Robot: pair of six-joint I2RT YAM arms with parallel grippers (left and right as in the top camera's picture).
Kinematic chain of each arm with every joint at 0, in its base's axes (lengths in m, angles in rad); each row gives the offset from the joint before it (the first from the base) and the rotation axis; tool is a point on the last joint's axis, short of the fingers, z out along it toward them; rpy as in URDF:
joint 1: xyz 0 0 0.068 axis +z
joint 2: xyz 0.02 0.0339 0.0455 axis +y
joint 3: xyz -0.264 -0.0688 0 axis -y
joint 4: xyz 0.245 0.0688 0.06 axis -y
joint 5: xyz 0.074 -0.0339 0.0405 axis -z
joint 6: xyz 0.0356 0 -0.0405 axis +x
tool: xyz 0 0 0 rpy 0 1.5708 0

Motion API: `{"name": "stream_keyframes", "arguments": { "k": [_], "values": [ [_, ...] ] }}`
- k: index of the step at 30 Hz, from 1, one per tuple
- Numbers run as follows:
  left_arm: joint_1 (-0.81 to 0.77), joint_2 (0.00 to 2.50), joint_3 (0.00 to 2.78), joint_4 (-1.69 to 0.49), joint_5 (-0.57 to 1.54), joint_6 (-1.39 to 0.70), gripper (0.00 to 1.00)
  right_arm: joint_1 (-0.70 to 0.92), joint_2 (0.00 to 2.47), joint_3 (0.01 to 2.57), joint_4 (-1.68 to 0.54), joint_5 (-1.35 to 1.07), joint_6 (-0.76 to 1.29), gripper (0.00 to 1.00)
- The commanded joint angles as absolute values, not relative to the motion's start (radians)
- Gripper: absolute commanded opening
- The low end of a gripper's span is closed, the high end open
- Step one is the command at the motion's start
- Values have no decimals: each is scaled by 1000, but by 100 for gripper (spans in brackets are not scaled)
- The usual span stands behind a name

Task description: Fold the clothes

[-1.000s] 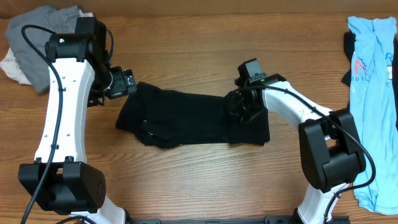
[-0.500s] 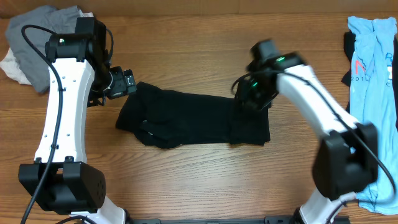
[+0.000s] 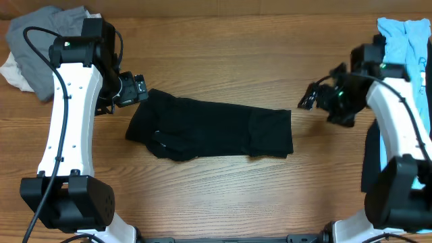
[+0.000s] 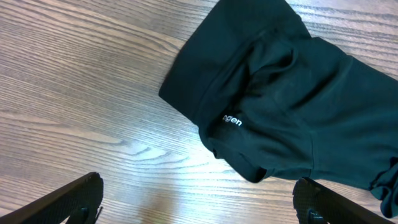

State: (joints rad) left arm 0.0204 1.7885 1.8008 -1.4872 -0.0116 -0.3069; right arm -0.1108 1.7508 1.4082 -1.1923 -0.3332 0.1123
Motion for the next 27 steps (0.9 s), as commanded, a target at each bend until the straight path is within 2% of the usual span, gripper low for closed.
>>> {"name": "stream_keyframes", "arguments": {
  "k": [1, 9, 27],
  "values": [
    [23, 1773, 1819, -1488, -3, -291, 100, -107, 1796, 1278, -1097, -521, -16, 100],
    [23, 1773, 1819, -1490, -2, -292, 100, -107, 1826, 1106, -934, -609, -20, 100],
    [23, 1773, 1819, -1488, -3, -291, 100, -65, 1897, 1010, -794, -702, 47, 99]
  ]
}}
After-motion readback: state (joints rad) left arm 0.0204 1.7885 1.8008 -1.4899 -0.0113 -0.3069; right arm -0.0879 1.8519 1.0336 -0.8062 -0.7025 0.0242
